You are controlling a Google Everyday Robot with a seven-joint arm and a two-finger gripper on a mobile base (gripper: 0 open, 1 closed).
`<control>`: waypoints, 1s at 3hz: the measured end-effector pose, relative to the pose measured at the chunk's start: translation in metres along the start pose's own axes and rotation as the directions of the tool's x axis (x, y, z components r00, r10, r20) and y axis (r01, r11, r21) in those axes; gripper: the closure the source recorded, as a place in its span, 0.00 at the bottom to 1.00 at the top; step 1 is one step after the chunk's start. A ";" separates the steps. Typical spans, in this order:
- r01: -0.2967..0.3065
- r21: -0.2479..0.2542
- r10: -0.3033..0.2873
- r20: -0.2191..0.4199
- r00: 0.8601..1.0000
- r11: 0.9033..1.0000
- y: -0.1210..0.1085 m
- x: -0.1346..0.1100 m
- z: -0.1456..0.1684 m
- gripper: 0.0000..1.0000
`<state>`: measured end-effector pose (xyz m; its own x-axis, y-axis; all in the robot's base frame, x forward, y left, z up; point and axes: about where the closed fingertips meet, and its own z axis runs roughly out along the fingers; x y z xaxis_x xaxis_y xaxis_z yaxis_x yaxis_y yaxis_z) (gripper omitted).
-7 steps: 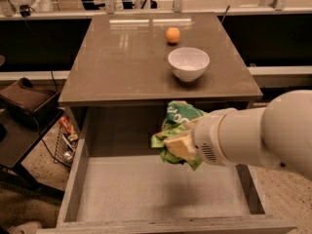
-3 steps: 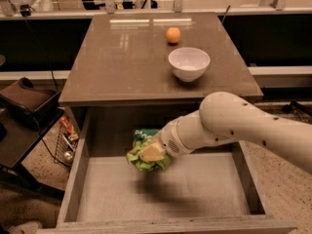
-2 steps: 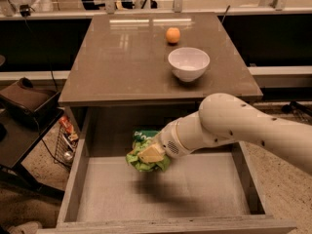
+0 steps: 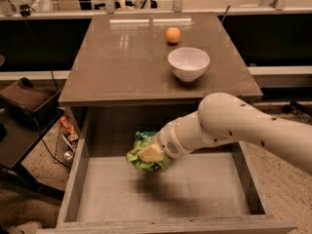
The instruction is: Place green rice chip bag into top drawer
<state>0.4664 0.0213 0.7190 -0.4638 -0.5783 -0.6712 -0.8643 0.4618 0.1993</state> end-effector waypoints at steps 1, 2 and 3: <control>0.003 0.000 -0.003 -0.001 1.000 1.000 0.001 -0.001 0.000 0.07; 0.006 0.000 -0.006 -0.002 1.000 1.000 0.002 -0.001 0.000 0.00; 0.006 0.000 -0.006 -0.002 1.000 1.000 0.002 -0.001 0.000 0.00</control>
Offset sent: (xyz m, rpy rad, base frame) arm -0.0005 0.0009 0.0007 -0.0012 -0.0015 0.0022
